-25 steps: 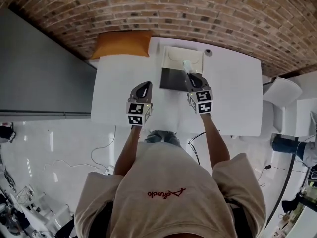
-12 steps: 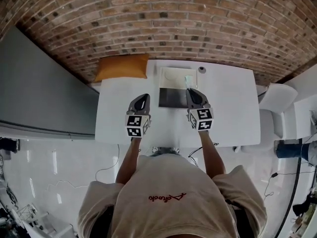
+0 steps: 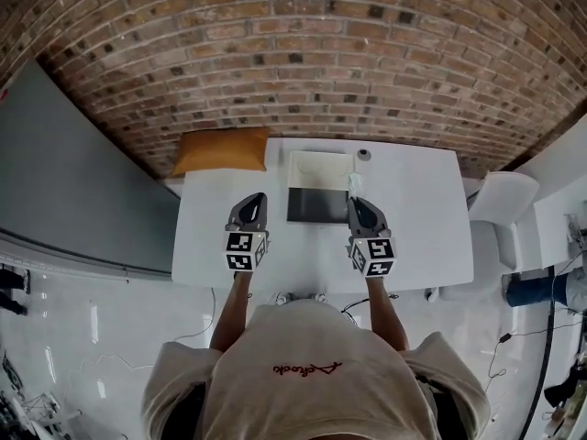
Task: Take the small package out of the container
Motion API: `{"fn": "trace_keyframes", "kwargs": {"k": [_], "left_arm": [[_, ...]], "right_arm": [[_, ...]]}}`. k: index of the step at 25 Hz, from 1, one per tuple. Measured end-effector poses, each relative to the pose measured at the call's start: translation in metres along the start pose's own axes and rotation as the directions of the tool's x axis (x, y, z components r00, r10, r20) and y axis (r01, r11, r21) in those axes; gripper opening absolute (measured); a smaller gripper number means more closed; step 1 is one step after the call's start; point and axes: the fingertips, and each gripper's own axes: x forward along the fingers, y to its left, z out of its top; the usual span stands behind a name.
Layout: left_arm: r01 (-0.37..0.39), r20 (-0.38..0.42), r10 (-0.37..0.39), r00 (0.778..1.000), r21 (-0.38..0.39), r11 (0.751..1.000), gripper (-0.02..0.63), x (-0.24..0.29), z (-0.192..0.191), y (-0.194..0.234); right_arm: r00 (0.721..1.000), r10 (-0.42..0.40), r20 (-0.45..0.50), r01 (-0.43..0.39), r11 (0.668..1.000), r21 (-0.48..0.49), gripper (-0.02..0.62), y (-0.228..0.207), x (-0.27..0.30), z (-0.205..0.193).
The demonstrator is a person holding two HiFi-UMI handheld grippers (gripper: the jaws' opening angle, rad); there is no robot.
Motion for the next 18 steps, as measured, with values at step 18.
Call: {"fn": "trace_keyframes", "kwargs": {"k": [18], "left_arm": [[-0.036, -0.017, 0.036, 0.999, -0.049, 0.998, 0.009, -0.014, -0.014, 0.011]], "right_arm": [[0.998, -0.064, -0.009, 0.064, 0.998, -0.002, 0.017, -0.009, -0.017, -0.003]]}}
